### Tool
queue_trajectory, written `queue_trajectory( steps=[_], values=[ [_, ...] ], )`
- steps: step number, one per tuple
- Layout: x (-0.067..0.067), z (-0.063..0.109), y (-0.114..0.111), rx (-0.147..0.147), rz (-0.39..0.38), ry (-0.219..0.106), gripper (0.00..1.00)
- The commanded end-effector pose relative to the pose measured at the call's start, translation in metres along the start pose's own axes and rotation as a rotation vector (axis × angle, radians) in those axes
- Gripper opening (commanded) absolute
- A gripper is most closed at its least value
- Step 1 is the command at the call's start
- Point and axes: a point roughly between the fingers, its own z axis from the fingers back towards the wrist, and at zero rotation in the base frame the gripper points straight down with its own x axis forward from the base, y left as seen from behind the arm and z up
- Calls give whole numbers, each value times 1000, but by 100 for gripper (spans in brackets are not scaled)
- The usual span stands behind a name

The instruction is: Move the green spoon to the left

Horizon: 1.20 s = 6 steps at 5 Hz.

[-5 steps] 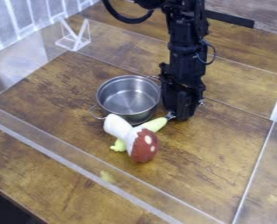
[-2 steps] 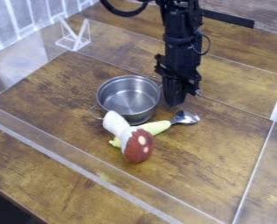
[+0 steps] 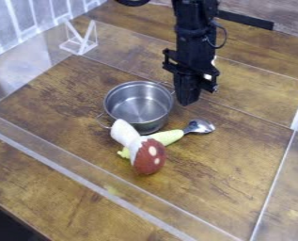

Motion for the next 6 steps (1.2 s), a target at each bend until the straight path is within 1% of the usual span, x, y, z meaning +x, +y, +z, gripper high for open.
queue_trajectory(
  steps=[1, 2, 3, 4, 5, 6],
  values=[
    [1, 56, 5, 42, 15, -137, 0],
    [0, 64, 8, 49, 28, -165, 0],
    [-7, 81, 6, 55, -10, -193, 0],
    [-14, 107, -2, 76, -51, -233, 0],
    [-15, 104, -4, 81, -83, -246, 0],
    [-16, 95, -6, 78, -128, -267, 0]
  ],
)
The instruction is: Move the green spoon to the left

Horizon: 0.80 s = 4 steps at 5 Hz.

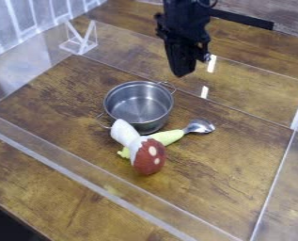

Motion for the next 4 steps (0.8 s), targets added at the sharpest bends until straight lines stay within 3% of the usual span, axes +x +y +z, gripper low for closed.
queue_trajectory(
  steps=[1, 2, 4],
  values=[
    [3, 39, 9, 45, -28, -107, 0],
    [0, 27, 0, 16, -31, -101, 100],
    [0, 2, -16, -39, -43, -86, 100]
  ],
)
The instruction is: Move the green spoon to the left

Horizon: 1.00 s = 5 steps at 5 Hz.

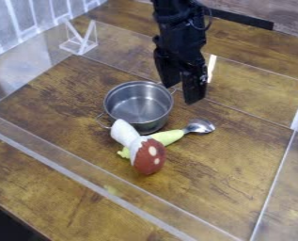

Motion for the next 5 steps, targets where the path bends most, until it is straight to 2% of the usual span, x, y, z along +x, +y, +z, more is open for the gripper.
queue_trajectory(
  steps=[1, 4, 5],
  values=[
    [8, 11, -11, -3, -32, -44, 100],
    [13, -23, -30, -92, -91, 26, 100],
    [12, -43, -32, -110, -91, 49, 100]
  ],
)
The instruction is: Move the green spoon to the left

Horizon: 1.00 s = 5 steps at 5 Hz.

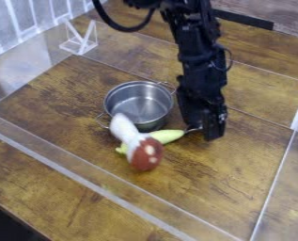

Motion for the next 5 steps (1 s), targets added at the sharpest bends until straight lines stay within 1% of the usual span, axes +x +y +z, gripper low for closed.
queue_trajectory(
  steps=[1, 2, 3, 4, 5],
  values=[
    [12, 11, -9, 9, -28, -32, 0],
    [20, 13, -2, 5, -24, -21, 0],
    [26, 15, 10, -18, 0, -6, 0],
    [25, 13, 11, -43, 41, 5, 100],
    [24, 15, 16, -54, 95, 1, 0]
  ],
)
